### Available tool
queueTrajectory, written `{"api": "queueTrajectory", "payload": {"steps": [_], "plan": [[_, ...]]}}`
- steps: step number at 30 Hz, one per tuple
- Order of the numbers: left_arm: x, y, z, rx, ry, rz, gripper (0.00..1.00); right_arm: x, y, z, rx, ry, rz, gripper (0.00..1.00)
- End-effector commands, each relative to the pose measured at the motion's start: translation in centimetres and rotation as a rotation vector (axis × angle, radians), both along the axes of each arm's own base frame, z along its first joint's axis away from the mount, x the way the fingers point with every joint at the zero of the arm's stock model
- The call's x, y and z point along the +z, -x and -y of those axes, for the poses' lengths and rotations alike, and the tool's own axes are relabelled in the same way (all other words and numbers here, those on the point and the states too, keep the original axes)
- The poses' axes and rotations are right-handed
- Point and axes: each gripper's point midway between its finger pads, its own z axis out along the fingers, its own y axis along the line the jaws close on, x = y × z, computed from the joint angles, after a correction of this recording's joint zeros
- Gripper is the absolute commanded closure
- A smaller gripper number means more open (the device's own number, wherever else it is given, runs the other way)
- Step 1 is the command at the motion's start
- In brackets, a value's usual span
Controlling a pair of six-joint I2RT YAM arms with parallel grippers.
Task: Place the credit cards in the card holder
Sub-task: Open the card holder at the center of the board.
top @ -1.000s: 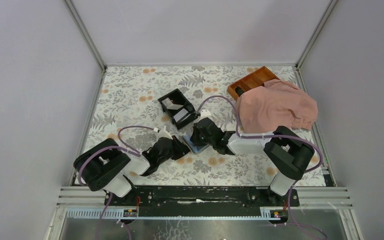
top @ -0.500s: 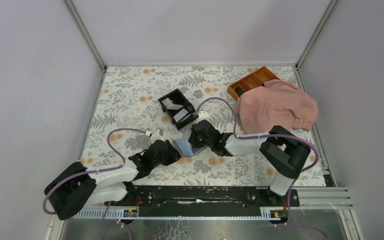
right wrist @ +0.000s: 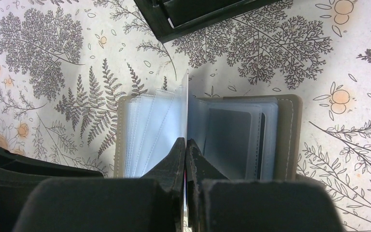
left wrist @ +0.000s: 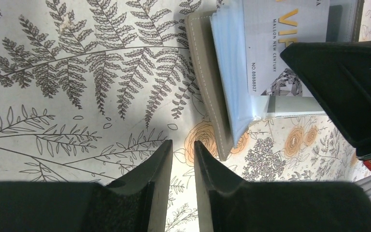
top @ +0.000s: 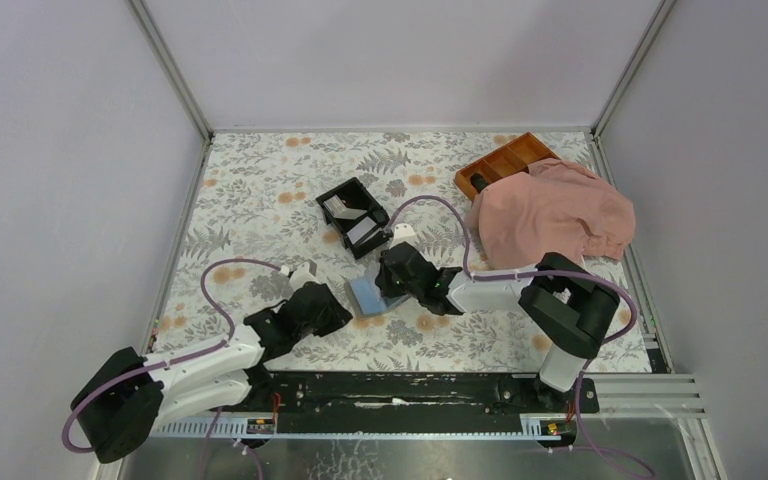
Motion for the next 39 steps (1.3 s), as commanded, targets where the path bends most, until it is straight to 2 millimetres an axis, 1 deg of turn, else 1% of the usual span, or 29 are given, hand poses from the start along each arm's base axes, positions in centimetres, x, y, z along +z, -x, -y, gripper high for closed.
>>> {"api": "queueTrajectory", "payload": {"steps": [1, 4, 8, 11, 15, 23, 31, 33, 35, 37, 39], "plan": [[2.0, -1.0, 0.5, 0.002, -0.005, 0.045, 0.70, -5.5, 5.3, 3.4, 0.094, 0.226, -0.165, 1.00], [3.1, -1.7, 0.9, 0.006, -0.001, 0.071, 0.71, -5.2, 5.6, 2.9, 0.105, 0.221, -0.157, 1.00], [3.3, -2.4, 1.1, 0.012, -0.027, 0.082, 0.72, -4.7, 6.0, 2.0, 0.124, 0.209, -0.149, 1.00], [2.5, -2.6, 1.2, 0.008, -0.054, 0.070, 0.74, -4.3, 6.4, 1.3, 0.138, 0.203, -0.142, 1.00], [0.7, -2.2, 1.1, 0.004, -0.068, 0.039, 0.77, -3.9, 7.0, 0.6, 0.155, 0.200, -0.133, 1.00], [-0.7, -1.6, 0.3, 0.012, -0.096, 0.021, 0.79, -3.2, 7.7, -0.1, 0.174, 0.188, -0.121, 1.00], [-2.3, -0.5, -0.8, 0.011, -0.135, -0.016, 0.89, -0.7, 7.3, -0.3, 0.168, 0.161, -0.068, 1.00], [-2.6, -0.3, -1.0, 0.011, -0.140, -0.021, 0.91, -0.1, 7.2, -0.3, 0.166, 0.154, -0.056, 1.00], [-2.9, -0.1, -1.2, 0.013, -0.147, -0.026, 0.92, 0.0, 7.1, -0.3, 0.163, 0.155, -0.050, 1.00], [-3.0, 0.0, -1.4, 0.013, -0.154, -0.031, 0.93, 1.1, 7.0, -0.4, 0.160, 0.129, -0.033, 1.00], [-3.2, 0.2, -1.5, 0.013, -0.159, -0.035, 0.94, 1.4, 6.9, -0.4, 0.159, 0.121, -0.025, 1.00]]}}
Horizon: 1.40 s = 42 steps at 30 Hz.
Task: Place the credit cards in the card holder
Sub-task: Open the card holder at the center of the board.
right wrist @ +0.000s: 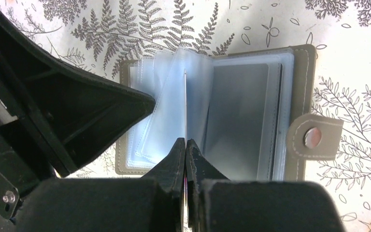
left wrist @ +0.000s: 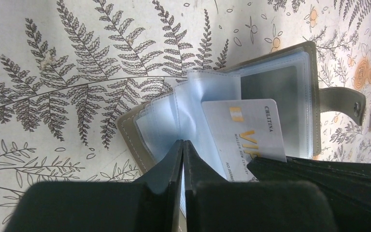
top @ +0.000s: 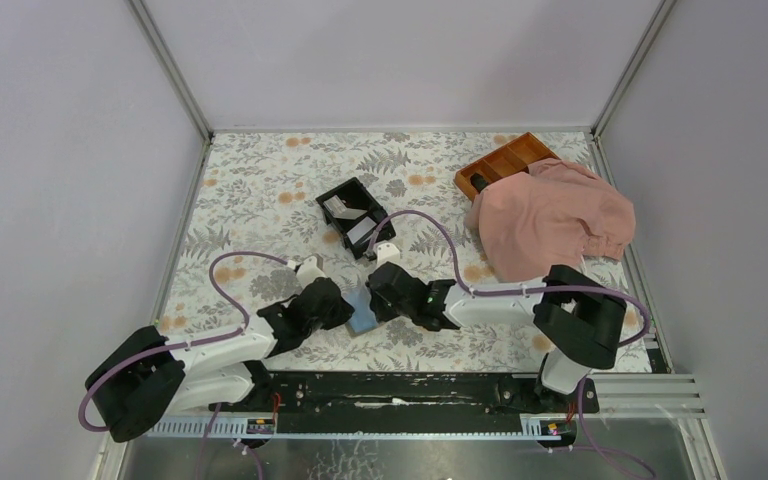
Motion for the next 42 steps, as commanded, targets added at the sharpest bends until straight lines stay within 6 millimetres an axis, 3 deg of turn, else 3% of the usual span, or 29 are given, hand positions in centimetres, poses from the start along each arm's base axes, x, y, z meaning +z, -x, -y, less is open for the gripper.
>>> {"api": "queueTrajectory", "payload": {"steps": [1, 11, 24, 42], "plan": [[-3.2, 2.2, -2.5, -0.006, -0.114, -0.078, 0.94, 0.7, 1.1, 1.1, 0.026, 0.028, 0.001, 1.00], [-3.6, 2.6, -2.8, -0.006, -0.124, -0.087, 0.98, 2.5, 0.4, 1.3, 0.005, 0.000, 0.052, 1.00], [-3.8, 2.8, -3.1, 0.000, -0.129, -0.091, 1.00, 3.4, -0.8, 1.6, -0.035, 0.003, 0.112, 1.00], [-3.5, 2.9, -2.8, -0.003, -0.119, -0.089, 1.00, 1.9, -1.7, 1.9, -0.066, 0.002, 0.096, 1.00]]}}
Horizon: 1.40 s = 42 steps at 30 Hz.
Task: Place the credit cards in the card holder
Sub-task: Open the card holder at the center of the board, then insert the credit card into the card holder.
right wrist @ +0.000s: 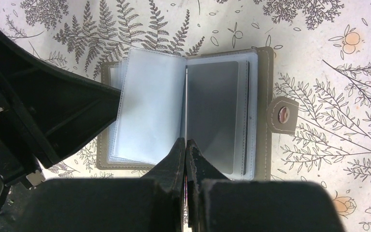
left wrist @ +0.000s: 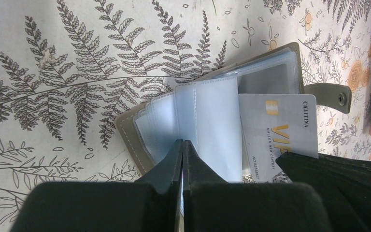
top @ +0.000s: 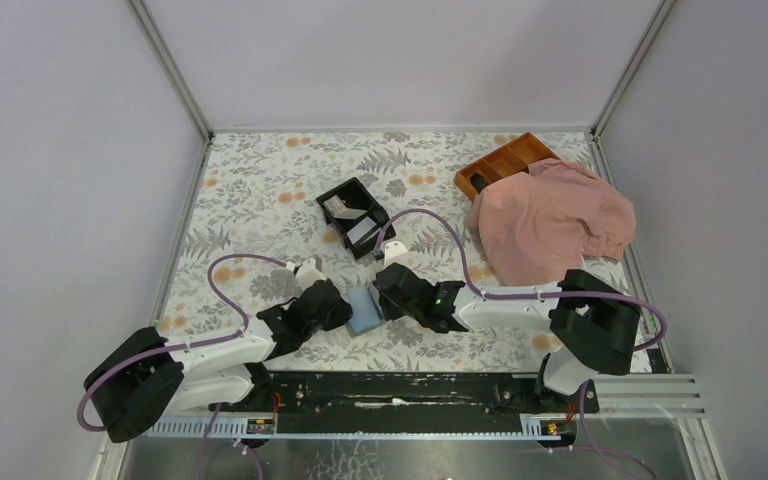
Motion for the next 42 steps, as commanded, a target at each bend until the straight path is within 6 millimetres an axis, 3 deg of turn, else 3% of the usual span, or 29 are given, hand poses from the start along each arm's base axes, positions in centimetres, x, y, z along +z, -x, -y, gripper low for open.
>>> {"api": "queueTrajectory", "payload": {"steps": [1, 8, 17, 32, 42], "plan": [[-3.4, 2.9, -2.8, -0.019, -0.136, -0.107, 1.00, 0.6, -1.1, -0.5, -0.029, -0.052, 0.022, 1.00], [-2.6, 2.8, -2.7, -0.012, -0.124, -0.094, 1.00, 0.1, -0.6, -1.2, -0.009, -0.133, -0.044, 1.00], [-1.0, 2.5, -2.8, 0.009, -0.117, -0.068, 0.89, -1.5, 0.2, -1.7, 0.012, -0.163, -0.105, 1.00], [1.6, 2.1, -2.6, 0.038, -0.088, -0.025, 0.76, -5.2, -0.4, 0.9, -0.049, -0.004, -0.080, 1.00], [1.6, 3.0, -2.9, 0.048, -0.065, -0.034, 0.77, -5.4, -0.4, 1.0, -0.049, 0.008, -0.074, 1.00]]}}
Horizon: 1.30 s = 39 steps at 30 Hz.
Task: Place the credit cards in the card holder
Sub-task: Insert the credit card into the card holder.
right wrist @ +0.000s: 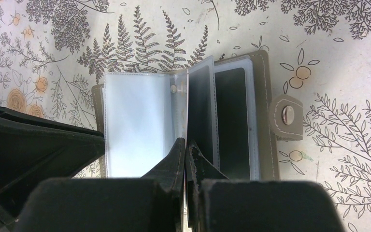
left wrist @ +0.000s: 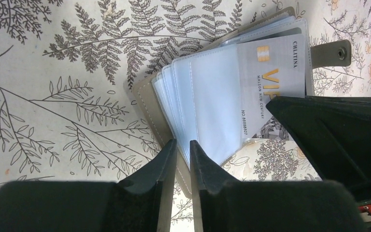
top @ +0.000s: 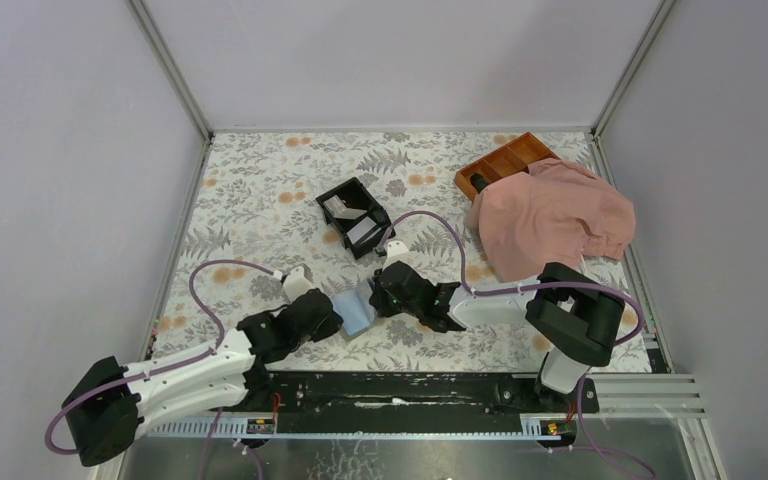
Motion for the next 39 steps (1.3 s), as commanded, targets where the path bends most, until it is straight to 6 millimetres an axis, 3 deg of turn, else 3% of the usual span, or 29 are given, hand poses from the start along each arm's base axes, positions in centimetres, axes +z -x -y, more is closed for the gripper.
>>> {"api": "queueTrajectory", "payload": {"steps": [1, 14, 28, 39], "plan": [[0.1, 0.0, -0.4, 0.033, -0.008, 0.005, 0.77, -3.5, 0.6, 3.1, -0.023, 0.166, -0.021, 1.00], [-1.1, 1.0, -0.7, 0.022, -0.029, -0.024, 0.86, -3.5, 0.5, 3.4, -0.027, 0.176, -0.019, 1.00], [-1.5, 1.7, -0.4, 0.019, -0.077, -0.064, 0.86, -3.3, 0.5, 3.5, -0.031, 0.187, -0.023, 1.00], [-3.8, 1.3, 0.1, 0.024, -0.134, -0.097, 0.90, -3.7, -0.3, 4.6, -0.068, 0.184, -0.045, 1.00]]}}
